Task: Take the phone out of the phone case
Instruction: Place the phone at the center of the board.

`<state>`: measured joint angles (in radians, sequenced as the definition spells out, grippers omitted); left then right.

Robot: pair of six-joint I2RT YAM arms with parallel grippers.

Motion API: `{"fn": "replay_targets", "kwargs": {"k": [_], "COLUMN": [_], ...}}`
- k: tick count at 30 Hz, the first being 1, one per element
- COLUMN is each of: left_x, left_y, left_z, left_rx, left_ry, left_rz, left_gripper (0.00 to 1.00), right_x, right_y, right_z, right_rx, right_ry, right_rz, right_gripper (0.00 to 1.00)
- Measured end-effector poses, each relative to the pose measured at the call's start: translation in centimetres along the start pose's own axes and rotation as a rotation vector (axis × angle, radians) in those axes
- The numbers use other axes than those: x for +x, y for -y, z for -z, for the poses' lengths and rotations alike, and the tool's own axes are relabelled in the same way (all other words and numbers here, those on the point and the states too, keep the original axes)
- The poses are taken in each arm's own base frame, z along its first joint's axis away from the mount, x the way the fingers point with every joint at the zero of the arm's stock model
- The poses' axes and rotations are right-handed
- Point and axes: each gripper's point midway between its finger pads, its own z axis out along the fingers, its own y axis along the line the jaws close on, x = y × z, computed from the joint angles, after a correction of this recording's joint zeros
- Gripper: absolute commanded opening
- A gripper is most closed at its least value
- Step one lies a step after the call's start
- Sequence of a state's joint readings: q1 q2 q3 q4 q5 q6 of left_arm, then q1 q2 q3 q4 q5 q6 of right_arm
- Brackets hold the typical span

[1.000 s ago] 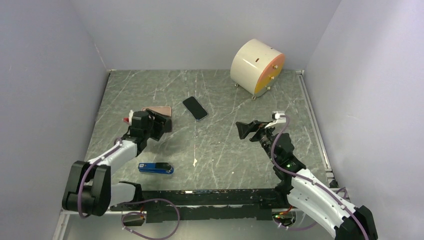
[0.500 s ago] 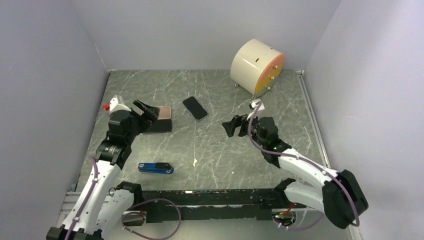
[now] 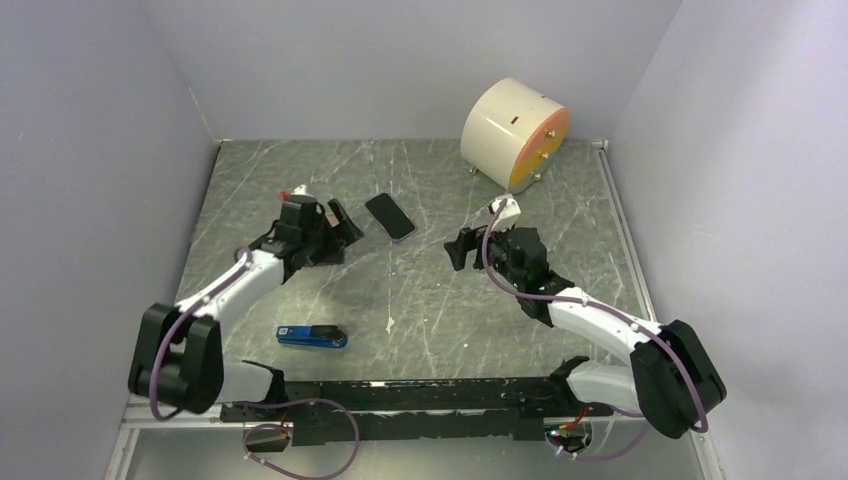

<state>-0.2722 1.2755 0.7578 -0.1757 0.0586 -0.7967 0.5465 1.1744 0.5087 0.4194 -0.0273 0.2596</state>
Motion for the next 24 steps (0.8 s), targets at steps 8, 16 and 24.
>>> {"fn": "replay_targets", "kwargs": {"k": [8, 16, 24], "left_x": [0.1, 1.9, 4.3], "left_y": [3.5, 3.7, 1.6], "left_z": [-4.1, -7.1, -8.3], "left_rx": [0.012, -0.029, -0.118], "left_ry": [-0.054, -0.126, -0.191], "left_rz": [-0.144, -0.241, -0.297], "left_gripper": [0.94, 0.94, 0.94], "right_x": [0.3, -0.2, -0.3], "right_y": [1.5, 2.2, 2.5], "right_z": [0.5, 0.6, 0.7], "right_rx": [0.073, 0.117, 0.135], "right_ry": [0.012, 0.033, 0.037], "right_rz": [0.017, 0.021, 0.022], "right_gripper": [0.99, 0.99, 0.99]}}
